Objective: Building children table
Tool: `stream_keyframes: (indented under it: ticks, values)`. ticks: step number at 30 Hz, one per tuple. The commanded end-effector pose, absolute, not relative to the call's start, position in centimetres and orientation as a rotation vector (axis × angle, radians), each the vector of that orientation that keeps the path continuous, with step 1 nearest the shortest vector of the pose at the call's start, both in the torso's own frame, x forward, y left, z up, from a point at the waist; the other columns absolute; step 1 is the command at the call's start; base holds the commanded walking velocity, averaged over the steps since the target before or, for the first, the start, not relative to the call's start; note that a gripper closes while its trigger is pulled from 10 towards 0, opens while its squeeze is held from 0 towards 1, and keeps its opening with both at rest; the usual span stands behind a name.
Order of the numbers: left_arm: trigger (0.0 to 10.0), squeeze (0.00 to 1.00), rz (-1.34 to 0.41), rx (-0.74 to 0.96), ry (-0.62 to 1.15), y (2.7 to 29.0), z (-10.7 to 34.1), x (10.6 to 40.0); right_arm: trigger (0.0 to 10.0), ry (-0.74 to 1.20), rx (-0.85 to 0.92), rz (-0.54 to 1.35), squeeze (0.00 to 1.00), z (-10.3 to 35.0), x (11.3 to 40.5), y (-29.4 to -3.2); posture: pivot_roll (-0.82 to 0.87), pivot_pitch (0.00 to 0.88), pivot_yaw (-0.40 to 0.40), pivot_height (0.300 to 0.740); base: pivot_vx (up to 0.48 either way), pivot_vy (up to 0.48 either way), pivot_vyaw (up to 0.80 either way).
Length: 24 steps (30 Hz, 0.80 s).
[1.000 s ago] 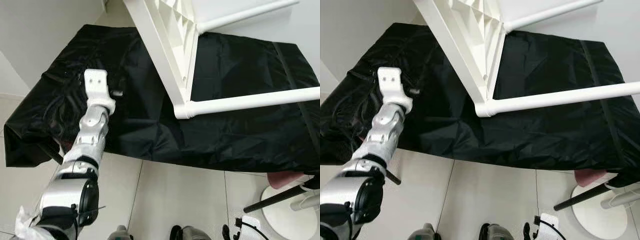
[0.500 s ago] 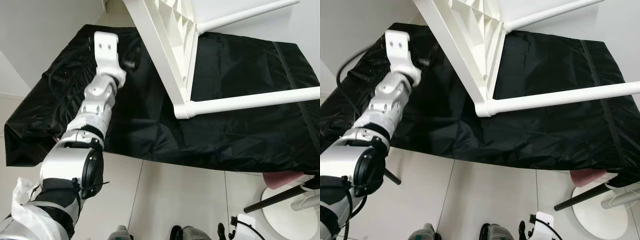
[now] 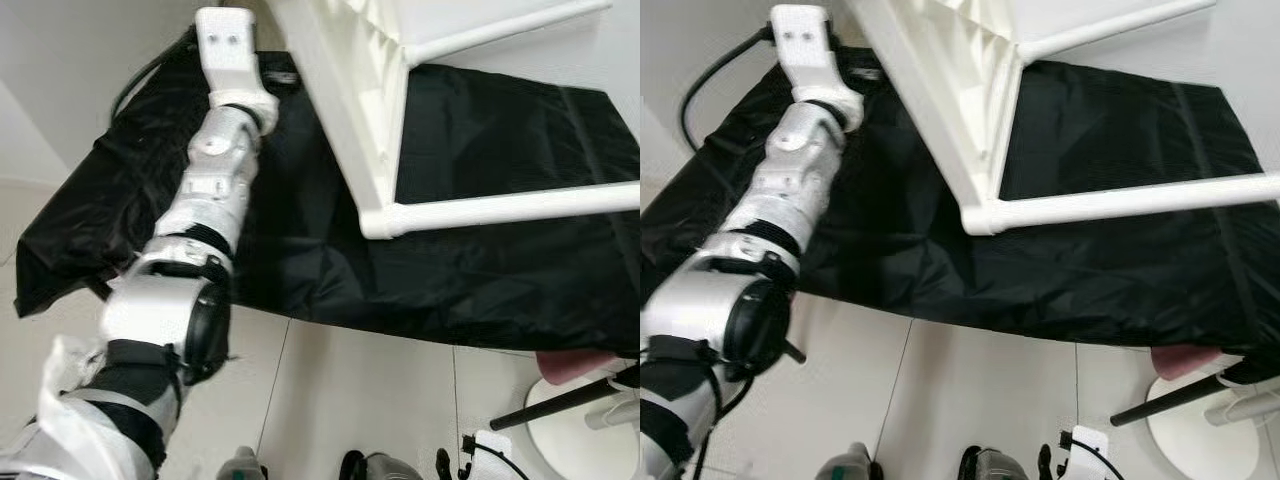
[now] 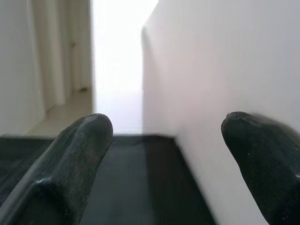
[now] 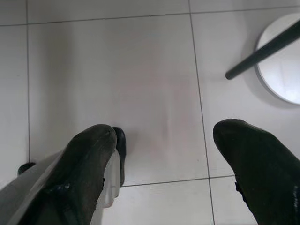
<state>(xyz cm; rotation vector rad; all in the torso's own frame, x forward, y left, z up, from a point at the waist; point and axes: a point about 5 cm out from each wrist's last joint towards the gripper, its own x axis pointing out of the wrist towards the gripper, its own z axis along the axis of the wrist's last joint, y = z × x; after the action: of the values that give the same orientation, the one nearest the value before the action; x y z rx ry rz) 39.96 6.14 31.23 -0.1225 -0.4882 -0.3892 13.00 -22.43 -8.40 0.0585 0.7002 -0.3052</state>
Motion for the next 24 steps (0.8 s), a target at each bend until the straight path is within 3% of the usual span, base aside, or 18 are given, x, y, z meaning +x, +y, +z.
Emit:
stream_keyframes:
  ticks: [1,7,15,20,22,23,24]
  values:
    - [10.0,0.0,-0.638,-0.051,-0.607,3.6,33.5,38.3,10.0,0.75,0.059,-0.296,0.0,-8.9,12.0,-22.2,0.07,0.073,0.0,0.74,0.0,0.0,0.0]
    - [10.0,0.0,-0.758,-0.02,-0.626,1.5,33.3,37.3,10.0,0.759,0.056,-0.288,0.0,-9.0,11.8,-21.9,0.07,0.077,0.001,0.74,0.0,0.0,0.0]
    - [10.0,0.0,-0.732,-0.001,-0.558,2.3,31.7,38.0,10.0,0.766,0.056,-0.291,0.0,-9.1,11.5,-21.9,0.06,0.079,0.011,0.74,0.0,0.0,0.0]
    - [10.0,0.0,-0.617,0.018,-0.461,5.3,29.2,39.2,10.0,0.772,0.056,-0.297,0.0,-9.2,11.1,-22.0,0.05,0.079,0.015,0.74,0.0,0.0,0.0]
    - [10.0,0.0,-0.47,0.05,-0.351,9.5,26.0,40.2,10.0,0.779,0.053,-0.294,0.0,-9.3,10.8,-22.0,0.05,0.078,0.02,0.74,0.0,0.0,0.0]
    - [10.0,0.0,-0.47,0.05,-0.351,9.5,26.0,40.2,10.0,0.779,0.053,-0.294,0.0,-9.3,10.8,-22.0,0.05,0.078,0.02,0.74,0.0,0.0,0.0]
    - [10.0,0.0,-0.421,0.073,-0.312,11.4,24.8,40.3,10.0,0.781,0.051,-0.292,0.0,-9.3,10.7,-22.0,0.05,0.078,0.022,0.74,0.0,0.0,0.0]
